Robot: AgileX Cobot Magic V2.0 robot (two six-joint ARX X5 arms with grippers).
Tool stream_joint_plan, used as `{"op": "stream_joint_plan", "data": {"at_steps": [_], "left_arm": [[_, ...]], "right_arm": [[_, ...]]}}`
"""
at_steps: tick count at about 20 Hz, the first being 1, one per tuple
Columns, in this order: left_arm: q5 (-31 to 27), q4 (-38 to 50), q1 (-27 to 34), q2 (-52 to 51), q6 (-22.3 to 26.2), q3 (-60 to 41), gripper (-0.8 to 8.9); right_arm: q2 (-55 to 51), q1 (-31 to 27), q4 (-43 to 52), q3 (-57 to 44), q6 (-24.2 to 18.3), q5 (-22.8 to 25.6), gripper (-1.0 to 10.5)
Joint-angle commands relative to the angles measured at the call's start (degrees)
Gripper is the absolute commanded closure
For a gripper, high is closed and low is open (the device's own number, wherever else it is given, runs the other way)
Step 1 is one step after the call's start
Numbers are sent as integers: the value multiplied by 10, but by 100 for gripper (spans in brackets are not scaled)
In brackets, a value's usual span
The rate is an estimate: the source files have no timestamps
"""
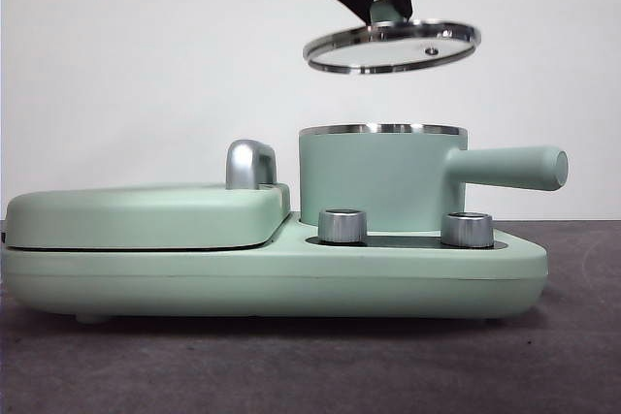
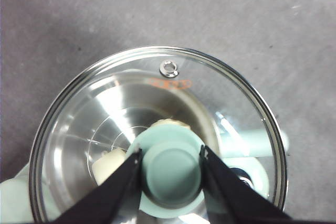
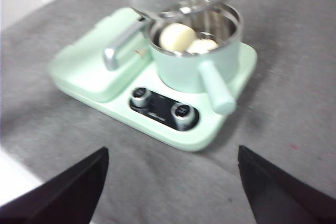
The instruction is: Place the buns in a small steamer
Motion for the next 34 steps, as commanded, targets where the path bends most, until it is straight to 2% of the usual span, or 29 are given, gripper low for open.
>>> {"op": "stream_joint_plan", "data": {"at_steps": [1,4,26,30,34], "left_arm": [[4,12,-4,29,-2,22,760],[3,15,2,40,-2,22,795],[3,15,12,83,2,22,796],[-7,11,12,86,2,22,797],[-42,2,10,86,0,22,797]], "right_arm": [[-2,5,19,5,-9,-17,559],[-2,5,22,5,-9,-20,559],[-1,5,21,5,-9,-14,559],[-1,5,21,5,-8,-14,559],[-1,5,22,5,-8,-14,559]]}}
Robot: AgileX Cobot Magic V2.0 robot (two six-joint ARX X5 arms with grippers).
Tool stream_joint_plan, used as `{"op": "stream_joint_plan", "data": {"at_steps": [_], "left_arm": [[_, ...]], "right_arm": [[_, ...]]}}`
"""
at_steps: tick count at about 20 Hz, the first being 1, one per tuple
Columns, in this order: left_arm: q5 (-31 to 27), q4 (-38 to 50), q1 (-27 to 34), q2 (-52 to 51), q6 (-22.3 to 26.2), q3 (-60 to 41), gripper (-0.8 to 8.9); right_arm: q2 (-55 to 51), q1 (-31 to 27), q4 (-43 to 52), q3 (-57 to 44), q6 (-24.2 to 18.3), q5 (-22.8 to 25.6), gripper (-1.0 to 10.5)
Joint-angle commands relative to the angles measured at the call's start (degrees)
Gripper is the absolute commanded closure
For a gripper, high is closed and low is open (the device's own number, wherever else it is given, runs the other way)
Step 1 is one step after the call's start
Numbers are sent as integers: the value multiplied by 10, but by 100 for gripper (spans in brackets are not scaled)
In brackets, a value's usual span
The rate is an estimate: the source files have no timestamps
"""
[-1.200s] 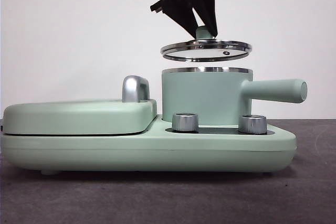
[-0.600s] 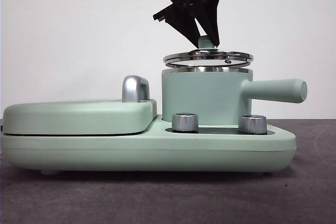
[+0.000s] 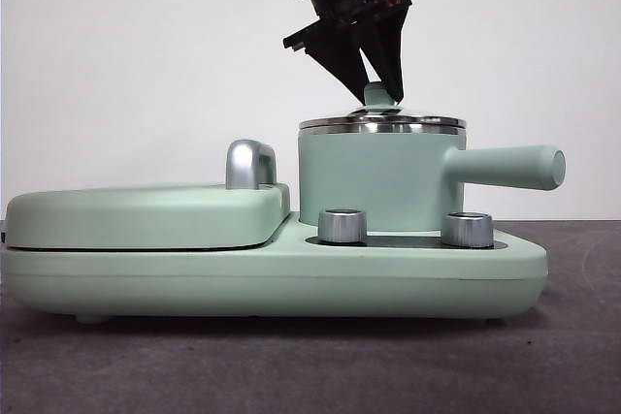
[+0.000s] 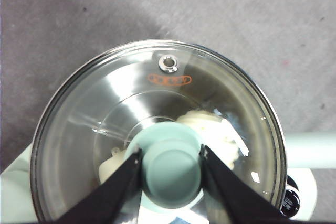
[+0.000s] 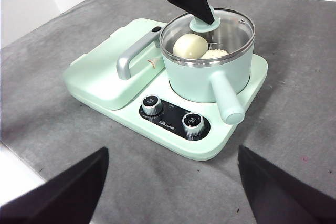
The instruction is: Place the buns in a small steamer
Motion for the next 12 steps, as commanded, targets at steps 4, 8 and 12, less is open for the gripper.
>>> {"op": "stream_joint_plan", "data": {"at_steps": [4,8,12], "left_arm": [[-14,3,-4,19,-1,21,762],[-14,7,-5,15,-36,27,234],[-12,-64,-2,-32,-53,36,169]], "right_arm": [[-1,5,6,5,-4,1,559],[-1,5,6,5,-4,1,559],[-1,5,5,5,-4,1,559]]}}
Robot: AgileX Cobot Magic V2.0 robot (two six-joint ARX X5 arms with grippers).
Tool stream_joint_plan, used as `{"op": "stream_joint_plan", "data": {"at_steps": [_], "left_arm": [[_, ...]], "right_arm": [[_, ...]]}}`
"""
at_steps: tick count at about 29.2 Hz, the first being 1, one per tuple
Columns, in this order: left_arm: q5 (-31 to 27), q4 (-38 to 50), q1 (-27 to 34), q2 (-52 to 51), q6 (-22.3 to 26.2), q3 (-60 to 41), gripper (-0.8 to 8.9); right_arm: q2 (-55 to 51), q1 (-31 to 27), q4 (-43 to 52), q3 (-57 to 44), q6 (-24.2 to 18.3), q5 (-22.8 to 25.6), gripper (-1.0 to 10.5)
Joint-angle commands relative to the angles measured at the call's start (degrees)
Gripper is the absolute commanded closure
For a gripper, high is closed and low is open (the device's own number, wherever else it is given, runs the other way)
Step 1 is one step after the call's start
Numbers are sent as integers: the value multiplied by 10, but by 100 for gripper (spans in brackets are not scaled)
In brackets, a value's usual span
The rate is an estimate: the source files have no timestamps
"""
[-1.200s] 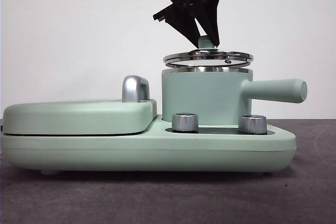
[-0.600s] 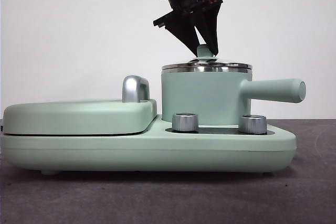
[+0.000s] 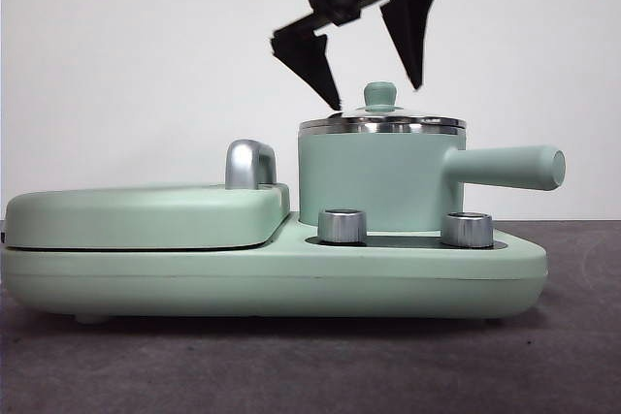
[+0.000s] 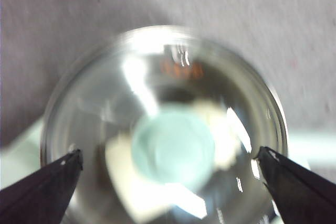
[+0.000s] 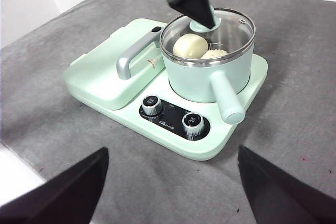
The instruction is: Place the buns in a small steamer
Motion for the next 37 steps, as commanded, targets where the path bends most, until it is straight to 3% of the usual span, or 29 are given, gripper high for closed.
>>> {"op": "stream_joint_plan", "data": {"at_steps": [1,4,15,28,35,37], "left_arm": [[-1,-42,-2,-42,-21,22,169],[14,-85,-2,-107,-55,1,169],[17,-73,-13,-410,-34,-335,196],[16,242,-12,-784,-148,-794,196],[1,301,-12,-935,-210,-935,199],[-10,300,-12,-963,-220,-950,274]], "right_arm": [[-1,5,5,5,-4,1,559],[-1,5,6,5,-5,0,559],[-1,5,12,5,-13,-34,559],[0,5,14,5,-33,-60,559],[0,5,14,5,-42,-60,559],[0,5,14,5,-43,-60,559]]}}
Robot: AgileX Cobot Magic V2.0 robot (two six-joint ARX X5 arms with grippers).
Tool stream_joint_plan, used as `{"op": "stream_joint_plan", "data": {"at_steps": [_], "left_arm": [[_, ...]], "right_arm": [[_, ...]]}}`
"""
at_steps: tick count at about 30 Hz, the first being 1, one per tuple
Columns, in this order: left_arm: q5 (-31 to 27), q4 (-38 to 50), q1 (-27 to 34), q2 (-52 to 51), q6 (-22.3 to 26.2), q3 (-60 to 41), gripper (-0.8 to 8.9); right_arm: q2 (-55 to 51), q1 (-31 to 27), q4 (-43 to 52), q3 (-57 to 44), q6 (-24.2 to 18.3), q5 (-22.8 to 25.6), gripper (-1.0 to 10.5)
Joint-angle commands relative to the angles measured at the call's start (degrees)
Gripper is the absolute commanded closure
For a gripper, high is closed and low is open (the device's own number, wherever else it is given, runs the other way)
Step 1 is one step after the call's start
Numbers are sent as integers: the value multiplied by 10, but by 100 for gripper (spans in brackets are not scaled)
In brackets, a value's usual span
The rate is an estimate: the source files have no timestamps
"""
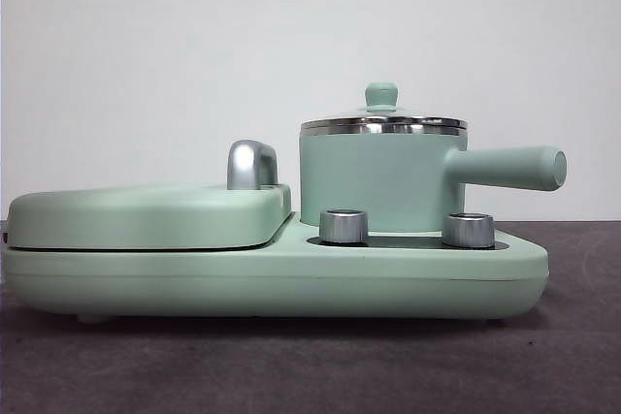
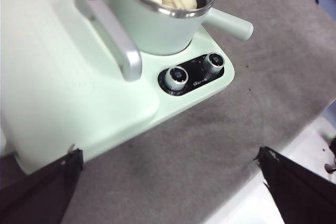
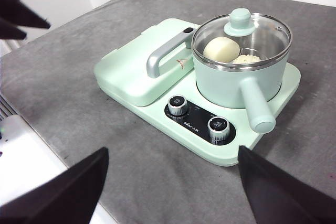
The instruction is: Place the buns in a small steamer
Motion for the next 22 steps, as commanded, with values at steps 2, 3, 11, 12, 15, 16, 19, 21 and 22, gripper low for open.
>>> {"op": "stream_joint_plan", "data": {"at_steps": [2,3,11,12,15,16,19,21,22], "left_arm": [[-22,7,-4,-34,-29,-7,479],[-24,5,-4,-41,-29,-7,637],[-26,17,-4,-52,-24,-7,793],[-26,17,-4,-52,-24,-7,793],[-26,17,-4,-52,-24,-7,793],[-26,17,-4,-52,-24,-7,793],[-26,17,-4,-52,-24,-7,793],[-26,17,-4,-52,-24,-7,793],[-26,17,-4,-52,-24,-7,793]], "right_arm": [[0,4,6,5,-10,0,561],[0,4,6,5,-10,0,593],[0,4,4,5,-11,1,931],[0,4,4,5,-11,0,931],[0,4,4,6,-11,0,931],[0,4,4,6,-11,0,931],[0,4,4,6,-11,0,931],[0,4,4,6,-11,0,931],[0,4,4,6,-11,0,931]]}}
